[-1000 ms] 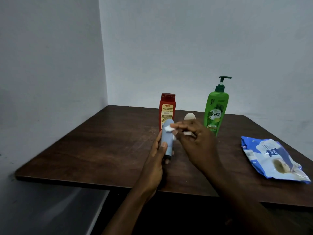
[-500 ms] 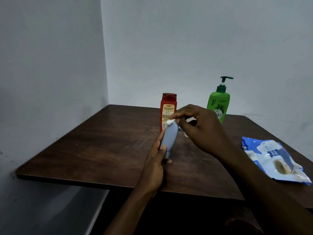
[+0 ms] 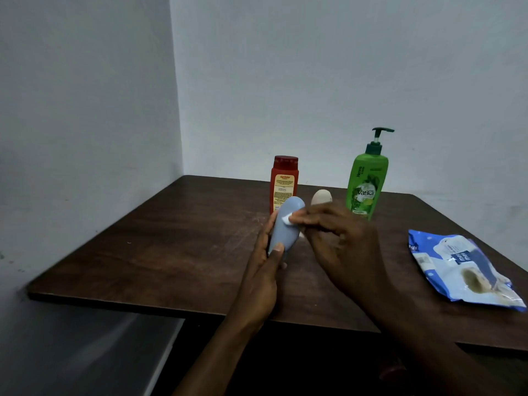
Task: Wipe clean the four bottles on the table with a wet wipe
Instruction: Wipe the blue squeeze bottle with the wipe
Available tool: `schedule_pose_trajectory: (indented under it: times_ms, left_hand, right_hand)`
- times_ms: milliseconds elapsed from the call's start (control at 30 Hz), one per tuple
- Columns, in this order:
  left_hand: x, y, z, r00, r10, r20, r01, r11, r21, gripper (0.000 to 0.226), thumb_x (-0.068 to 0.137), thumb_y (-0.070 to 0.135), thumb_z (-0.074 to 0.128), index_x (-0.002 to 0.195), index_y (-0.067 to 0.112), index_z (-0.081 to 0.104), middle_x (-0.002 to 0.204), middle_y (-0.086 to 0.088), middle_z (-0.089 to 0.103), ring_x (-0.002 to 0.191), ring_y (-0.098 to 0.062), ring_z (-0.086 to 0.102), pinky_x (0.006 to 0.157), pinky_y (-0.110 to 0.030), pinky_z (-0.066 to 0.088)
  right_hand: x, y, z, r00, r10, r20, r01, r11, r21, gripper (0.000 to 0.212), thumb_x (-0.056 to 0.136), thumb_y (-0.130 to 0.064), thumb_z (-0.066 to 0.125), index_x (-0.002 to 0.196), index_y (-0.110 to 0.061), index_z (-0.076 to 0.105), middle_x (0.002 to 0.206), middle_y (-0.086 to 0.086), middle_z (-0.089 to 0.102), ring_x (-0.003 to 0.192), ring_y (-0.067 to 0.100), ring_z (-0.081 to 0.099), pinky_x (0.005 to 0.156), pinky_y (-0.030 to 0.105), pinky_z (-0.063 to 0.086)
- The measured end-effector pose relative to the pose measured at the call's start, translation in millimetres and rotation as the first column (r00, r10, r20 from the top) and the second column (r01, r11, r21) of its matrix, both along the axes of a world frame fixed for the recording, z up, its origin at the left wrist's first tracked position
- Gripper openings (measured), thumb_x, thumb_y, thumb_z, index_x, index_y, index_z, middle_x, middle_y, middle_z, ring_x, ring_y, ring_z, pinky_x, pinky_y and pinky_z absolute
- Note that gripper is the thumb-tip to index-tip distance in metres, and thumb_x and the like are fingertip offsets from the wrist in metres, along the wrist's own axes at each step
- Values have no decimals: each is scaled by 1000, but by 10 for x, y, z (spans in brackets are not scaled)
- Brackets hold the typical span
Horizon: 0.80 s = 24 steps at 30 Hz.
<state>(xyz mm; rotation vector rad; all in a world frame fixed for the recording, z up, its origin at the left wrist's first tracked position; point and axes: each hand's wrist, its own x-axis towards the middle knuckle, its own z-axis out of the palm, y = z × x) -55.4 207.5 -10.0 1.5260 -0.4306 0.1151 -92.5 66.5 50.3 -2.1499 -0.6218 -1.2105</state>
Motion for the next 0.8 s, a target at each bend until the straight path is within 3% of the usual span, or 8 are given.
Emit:
schedule_pose_trajectory:
  times_ms: [67,100,200,267,400,600,733,800]
  left_hand:
    - [39,-37,55,999,-6,-42,4,999,-45,76,74,71,52,143,44,36,148,9,45,125,-7,53,110,-34,43]
    - [21,-47,102,999,-23,-36,23,1000,-19,74,76,68,53,145,46,35,153,8,41,132,-11,49,113,-40,40]
    - [-5,-39,107,997,-29,-74,31,999,21,102,67,80,53,154,33,27,158,3,34,139,-17,40,119,-44,31]
    - [-23,-42,108,998,-25,-64,26,999,21,67,89,65,50,149,46,28,157,8,35,138,-13,41,118,-44,33]
    - [-1,-47,60,998,-3,-61,5,999,36,37,104,37,47,135,50,35,153,5,41,133,-12,46,116,-39,34]
    - [10,-24,-33,998,-66,-2,66,998,23,33,101,34,53,130,50,49,137,19,55,130,1,50,102,-14,40]
    - [10,0,10,997,-80,15,80,997,2,38,101,23,54,126,49,43,125,35,48,110,29,47,88,1,40]
    - [20,4,-5,994,-103,24,104,995,-9,44,101,23,53,135,46,40,132,30,49,115,24,47,93,-4,42]
  right_hand:
    - [45,-22,166,998,40,-47,-38,998,40,28,86,6,72,103,-15,79,105,-4,74,101,7,68,83,28,58]
    - [67,-42,220,994,60,-86,-55,997,61,27,87,4,70,102,-17,79,104,-6,74,100,7,69,81,29,59]
    - [118,-105,409,972,53,-231,-40,997,62,25,89,-3,69,98,-25,79,100,-14,74,98,2,68,81,25,58]
    - [146,-158,557,929,52,-366,-41,998,39,25,88,-6,70,94,-28,80,95,-16,75,96,0,68,82,24,57]
    - [201,-184,837,832,29,-554,-72,996,-57,24,85,-7,72,87,-29,81,86,-17,77,88,-3,69,77,13,53]
    - [342,-185,988,520,110,-847,-205,979,2,20,86,4,65,92,-8,80,91,0,79,90,11,70,84,30,54]
    - [470,-181,915,451,169,-877,-221,972,74,18,88,3,63,96,-2,78,99,7,78,103,24,70,93,40,54]
    - [515,-200,871,413,199,-889,-235,966,107,19,89,1,61,98,-4,78,102,6,77,107,23,69,98,43,52]
